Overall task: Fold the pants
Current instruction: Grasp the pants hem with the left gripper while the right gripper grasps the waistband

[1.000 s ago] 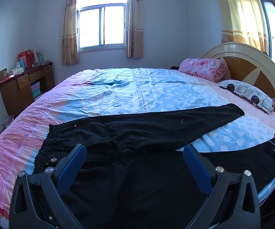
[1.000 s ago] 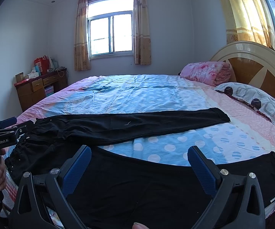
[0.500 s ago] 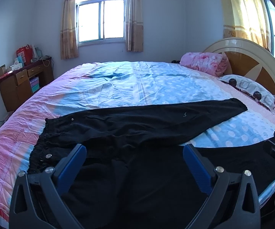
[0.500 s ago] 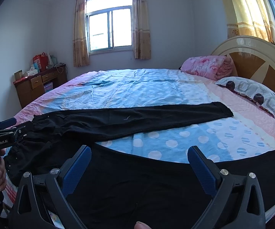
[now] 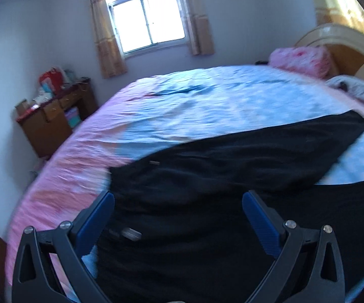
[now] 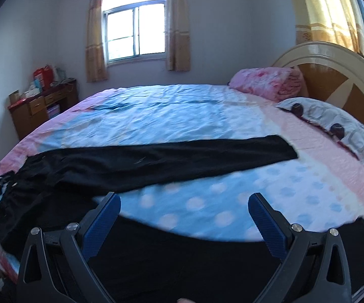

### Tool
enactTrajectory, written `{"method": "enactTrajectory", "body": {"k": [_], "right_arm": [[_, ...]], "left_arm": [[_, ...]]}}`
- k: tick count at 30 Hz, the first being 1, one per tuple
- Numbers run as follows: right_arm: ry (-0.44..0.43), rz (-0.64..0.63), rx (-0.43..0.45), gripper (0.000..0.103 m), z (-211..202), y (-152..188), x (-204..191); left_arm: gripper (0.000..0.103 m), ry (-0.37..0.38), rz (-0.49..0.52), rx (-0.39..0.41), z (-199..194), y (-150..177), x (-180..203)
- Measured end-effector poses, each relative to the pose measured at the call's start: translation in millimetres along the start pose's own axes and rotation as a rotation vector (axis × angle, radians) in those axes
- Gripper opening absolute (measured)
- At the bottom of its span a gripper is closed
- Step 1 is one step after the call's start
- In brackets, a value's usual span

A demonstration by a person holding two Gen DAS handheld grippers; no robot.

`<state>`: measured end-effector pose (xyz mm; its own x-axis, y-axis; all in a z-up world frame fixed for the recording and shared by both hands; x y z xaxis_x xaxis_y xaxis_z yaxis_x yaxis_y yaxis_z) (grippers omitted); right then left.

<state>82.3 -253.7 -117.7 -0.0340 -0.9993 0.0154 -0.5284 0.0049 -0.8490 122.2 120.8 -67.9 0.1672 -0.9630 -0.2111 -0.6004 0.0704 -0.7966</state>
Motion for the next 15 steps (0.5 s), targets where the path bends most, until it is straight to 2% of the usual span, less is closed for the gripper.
{"method": "enactTrajectory", "body": {"k": [3, 8, 10, 12, 15], "right_arm": [[0.009, 0.027, -0.035, 0.102, 17.0, -12.8, 26.9], [0.023, 0.098, -0.101, 0.102, 49.6, -27.4, 66.9], [0.018, 0.137, -0.139, 0.102, 63.3, -30.8, 81.4], [0.018, 0.157, -0.169, 0.102, 76.7, -33.9, 94.7], [0.047, 0.177, -0.207, 0.102, 95.6, -39.7, 118.2]], "left_arm": [[0.103, -0.059, 0.003, -0.048, 43.2, -11.7, -43.0], [0.1, -0.089, -0.056, -0.134, 113.0, -25.6, -89.1], [0.092, -0.063, -0.076, -0.183, 142.5, -25.6, -95.4], [0.078, -0.051, -0.069, -0.24, 167.2, -20.1, -91.6], [0.062, -0.006, -0.066, -0.304, 187.7, -9.4, -82.5]]}}
Point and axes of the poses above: each gripper's, at about its wrist camera, not at the fingertips, and z roughly the way its jaws point, x to its right, y to its underside, the point moved 6 cm from there along z, roughly the way its jaws point, and after that the axes turned 1 degree about -y, right-handed, at the moved point
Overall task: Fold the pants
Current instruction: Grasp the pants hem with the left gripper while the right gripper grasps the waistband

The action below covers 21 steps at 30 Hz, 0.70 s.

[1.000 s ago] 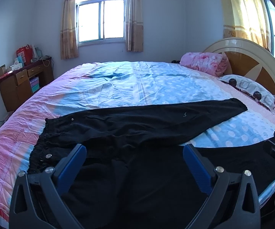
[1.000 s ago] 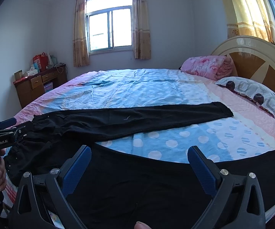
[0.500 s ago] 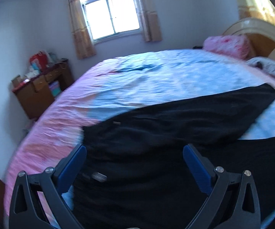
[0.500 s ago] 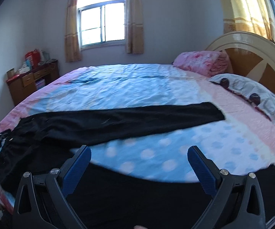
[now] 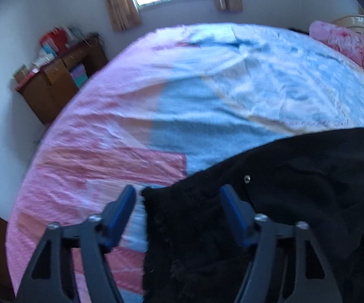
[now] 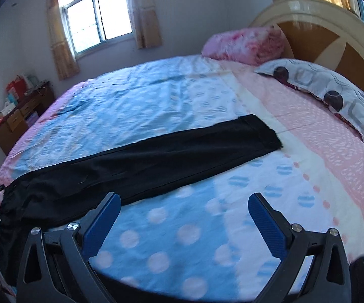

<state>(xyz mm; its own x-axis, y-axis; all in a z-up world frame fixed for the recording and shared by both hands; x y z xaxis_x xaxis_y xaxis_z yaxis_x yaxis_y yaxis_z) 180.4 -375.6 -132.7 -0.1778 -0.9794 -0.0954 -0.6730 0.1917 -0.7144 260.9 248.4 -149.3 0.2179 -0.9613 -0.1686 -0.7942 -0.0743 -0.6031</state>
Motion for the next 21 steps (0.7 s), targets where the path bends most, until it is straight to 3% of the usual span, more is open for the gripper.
{"method": "enactTrajectory", "body": {"k": [5, 8, 9, 12, 15, 18, 21], "right_arm": [[0.035, 0.065, -0.054, 0.098, 33.3, -29.8, 45.8], [0.065, 0.084, -0.091, 0.075, 61.7, -51.0, 76.5], [0.062, 0.108, -0.112, 0.072, 74.1, -58.5, 87.7], [0.073, 0.158, -0.14, 0.071, 107.6, -82.1, 117.2], [0.085, 0.17, -0.152, 0.071, 137.1, -107.0, 135.2], [0.065, 0.208, -0.172, 0.071, 164.2, -127.0, 148.0], [0.031, 0.233, -0.246, 0.071, 196.1, -137.4, 155.5]], "left_arm": [[0.06, 0.014, 0.031, -0.033, 17.6, 6.2, 8.7], [0.06, 0.048, 0.037, -0.036, 21.6, 7.7, 8.3], [0.06, 0.063, 0.026, -0.038, 22.7, 7.4, 6.9], [0.071, 0.083, -0.018, -0.079, 28.2, 4.9, -0.6], [0.074, 0.107, -0.045, -0.111, 34.6, 0.7, -5.0], [0.074, 0.1, -0.01, -0.115, 37.8, -2.2, 0.4], [0.08, 0.115, -0.012, -0.124, 40.4, -3.7, -2.5]]}}
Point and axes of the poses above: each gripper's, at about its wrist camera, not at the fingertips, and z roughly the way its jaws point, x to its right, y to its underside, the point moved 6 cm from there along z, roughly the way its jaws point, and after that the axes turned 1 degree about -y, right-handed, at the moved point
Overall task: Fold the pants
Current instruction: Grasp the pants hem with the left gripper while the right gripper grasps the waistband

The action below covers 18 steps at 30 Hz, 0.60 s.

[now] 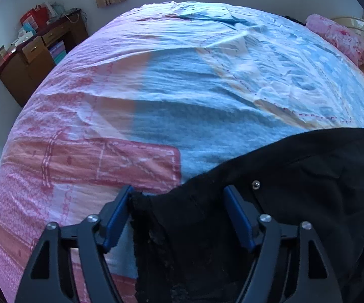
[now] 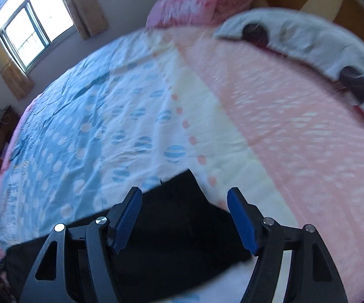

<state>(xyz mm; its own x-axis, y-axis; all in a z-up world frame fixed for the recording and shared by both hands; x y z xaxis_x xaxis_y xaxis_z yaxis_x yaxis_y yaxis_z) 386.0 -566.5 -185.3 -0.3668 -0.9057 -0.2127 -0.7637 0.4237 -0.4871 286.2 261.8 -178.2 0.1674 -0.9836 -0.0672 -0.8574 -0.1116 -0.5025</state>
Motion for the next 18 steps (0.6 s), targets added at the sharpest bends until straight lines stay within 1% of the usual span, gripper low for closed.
{"method": "enactTrajectory", "body": {"k": [3, 5, 7, 8, 9, 10, 11, 12, 14, 15, 18], "right_arm": [[0.008, -0.034, -0.066, 0.071, 21.2, -4.4, -3.4], [-0.036, -0.035, -0.122, 0.071, 35.8, -2.3, -7.5], [-0.018, -0.055, -0.14, 0.054, 45.8, 0.9, -8.8], [-0.045, -0.058, -0.164, 0.04, 51.2, 5.1, -11.8], [-0.039, -0.068, -0.155, 0.037, 52.6, 8.2, -13.3], [-0.03, -0.075, -0.148, 0.033, 52.0, 8.9, -13.3], [-0.033, -0.077, -0.142, 0.021, 51.0, 10.3, -13.6], [-0.047, -0.063, -0.137, 0.017, 49.2, 11.9, -13.4], [-0.047, -0.051, -0.127, 0.013, 43.3, 13.5, -12.3], [-0.045, -0.054, -0.112, 0.012, 36.6, 14.3, -14.0], [-0.058, -0.077, -0.056, 0.011, 6.8, 13.0, -19.9]], "left_arm": [[0.083, 0.02, -0.003, 0.001, 2.9, -0.5, -1.5], [0.081, 0.026, 0.004, 0.011, 2.6, 0.4, -0.2], [0.071, 0.034, 0.029, 0.024, 0.8, 1.1, 4.9], [0.063, 0.042, 0.041, 0.031, -0.7, 2.0, 7.8], [0.049, 0.043, 0.053, 0.037, -2.6, 3.0, 10.9], [0.037, 0.063, 0.067, 0.041, -4.6, 3.4, 15.5], [0.026, 0.088, 0.083, 0.044, -7.6, 3.8, 22.8], [0.024, 0.061, 0.102, 0.046, -8.3, 2.4, 27.4], [0.023, 0.041, 0.131, 0.05, -11.3, 1.2, 32.9], [0.023, 0.039, 0.125, 0.06, -15.3, 0.3, 31.3], [0.022, 0.066, 0.11, 0.104, -36.3, -1.8, 27.1]]}}
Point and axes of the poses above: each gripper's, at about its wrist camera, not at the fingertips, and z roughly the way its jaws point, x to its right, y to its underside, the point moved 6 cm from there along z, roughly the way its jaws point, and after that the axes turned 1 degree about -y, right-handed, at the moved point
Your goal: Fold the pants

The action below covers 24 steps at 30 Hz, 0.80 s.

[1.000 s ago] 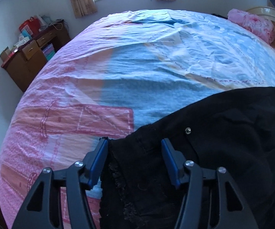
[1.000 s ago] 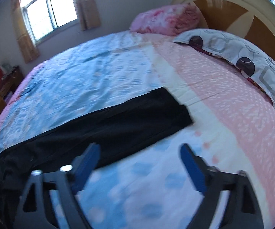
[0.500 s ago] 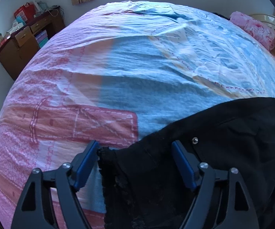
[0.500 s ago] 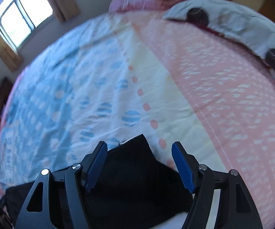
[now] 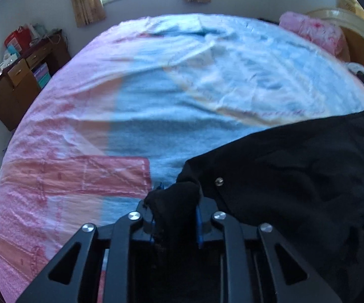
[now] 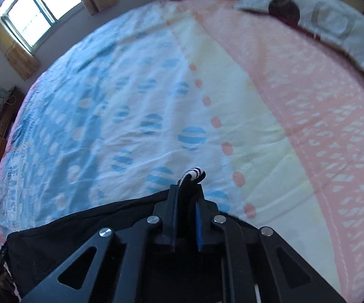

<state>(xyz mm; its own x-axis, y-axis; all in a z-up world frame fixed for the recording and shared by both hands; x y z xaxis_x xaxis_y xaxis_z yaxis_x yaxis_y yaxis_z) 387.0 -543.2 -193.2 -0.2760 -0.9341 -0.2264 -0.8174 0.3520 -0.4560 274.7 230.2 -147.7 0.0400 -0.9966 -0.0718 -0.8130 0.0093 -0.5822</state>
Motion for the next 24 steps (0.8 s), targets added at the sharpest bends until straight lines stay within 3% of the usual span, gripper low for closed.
{"method": "enactTrajectory", "body": {"k": [10, 16, 20, 24], "right_arm": [[-0.111, -0.041, 0.212, 0.011, -141.1, 35.4, -9.2], [-0.187, -0.05, 0.328, 0.011, -227.7, 95.0, 7.4], [-0.204, -0.045, 0.357, 0.011, -258.6, 139.7, 27.5], [-0.199, -0.02, 0.355, 0.011, -275.7, 190.1, 56.0]], "left_arm": [[0.022, 0.067, -0.069, 0.16, -77.7, -3.0, -6.8], [0.022, 0.116, -0.095, 0.282, -113.1, 10.6, -9.8], [0.022, 0.165, -0.109, 0.364, -139.0, 34.4, -11.1], [0.022, 0.207, -0.105, 0.385, -159.5, 67.9, -6.8]]}}
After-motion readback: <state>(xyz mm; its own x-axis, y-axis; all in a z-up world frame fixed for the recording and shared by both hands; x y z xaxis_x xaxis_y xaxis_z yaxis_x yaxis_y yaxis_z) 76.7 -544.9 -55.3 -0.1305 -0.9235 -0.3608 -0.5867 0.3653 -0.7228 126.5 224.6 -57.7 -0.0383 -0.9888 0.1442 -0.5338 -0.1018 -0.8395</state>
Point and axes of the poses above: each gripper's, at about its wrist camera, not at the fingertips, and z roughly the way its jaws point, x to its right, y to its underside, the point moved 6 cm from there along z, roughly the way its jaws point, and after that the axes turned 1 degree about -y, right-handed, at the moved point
